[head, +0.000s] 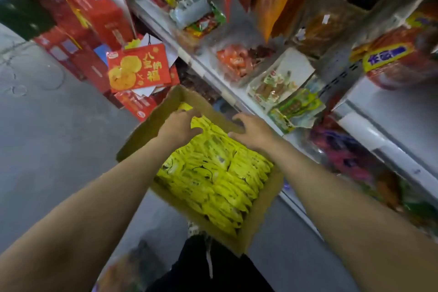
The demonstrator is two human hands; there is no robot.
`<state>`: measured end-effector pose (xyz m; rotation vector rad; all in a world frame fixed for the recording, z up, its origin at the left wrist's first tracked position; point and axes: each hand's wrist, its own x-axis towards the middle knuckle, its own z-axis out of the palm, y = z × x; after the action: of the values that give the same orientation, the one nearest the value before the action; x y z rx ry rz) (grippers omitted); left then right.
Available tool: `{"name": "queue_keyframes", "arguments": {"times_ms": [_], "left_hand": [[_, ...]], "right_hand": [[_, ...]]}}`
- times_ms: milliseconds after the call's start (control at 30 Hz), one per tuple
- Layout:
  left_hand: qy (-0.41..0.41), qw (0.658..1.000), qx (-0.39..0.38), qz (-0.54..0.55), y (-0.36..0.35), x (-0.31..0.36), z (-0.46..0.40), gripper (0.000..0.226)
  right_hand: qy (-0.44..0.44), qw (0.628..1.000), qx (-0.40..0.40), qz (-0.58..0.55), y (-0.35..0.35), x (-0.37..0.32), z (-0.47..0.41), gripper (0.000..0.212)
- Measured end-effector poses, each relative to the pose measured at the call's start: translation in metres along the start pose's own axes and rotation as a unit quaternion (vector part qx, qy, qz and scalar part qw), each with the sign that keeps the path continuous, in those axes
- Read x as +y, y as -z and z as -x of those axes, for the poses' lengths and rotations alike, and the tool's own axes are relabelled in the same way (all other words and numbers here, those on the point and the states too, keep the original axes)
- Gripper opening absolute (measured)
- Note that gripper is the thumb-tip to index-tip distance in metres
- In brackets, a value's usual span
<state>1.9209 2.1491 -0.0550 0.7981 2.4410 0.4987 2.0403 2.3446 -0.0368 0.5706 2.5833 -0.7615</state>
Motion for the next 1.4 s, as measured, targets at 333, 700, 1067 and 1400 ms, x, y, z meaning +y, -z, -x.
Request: {"name": "queue_keyframes", "arguments": {"times_ms": [333,700,1067,1400], "left_hand": [[0.093,0.971,-0.212,0.052,-0.136,-0.100,0.002,0.053],[0.058,0.971,-0.226,-0.047,-0.206,-0.126,-0.013,0.032],[0.022,0.976,-0.215,-0.033,-0.185,-0.108,-0.005,0.014],[0.021,0.976,-0.199,0.090,-0.105,-0.056,0.019,0.011]], "right_hand": [[-0.075,0.990,-0.110,-0.042,-0.151,0.045,-0.069,0.080],[-0.080,0.994,-0.025,0.069,-0.213,0.054,-0.105,0.118],[-0.173,0.893,-0.080,-0.407,-0.151,0.067,-0.084,0.036],[-0.157,0.864,-0.034,-0.477,-0.105,0.060,0.004,0.019]]}}
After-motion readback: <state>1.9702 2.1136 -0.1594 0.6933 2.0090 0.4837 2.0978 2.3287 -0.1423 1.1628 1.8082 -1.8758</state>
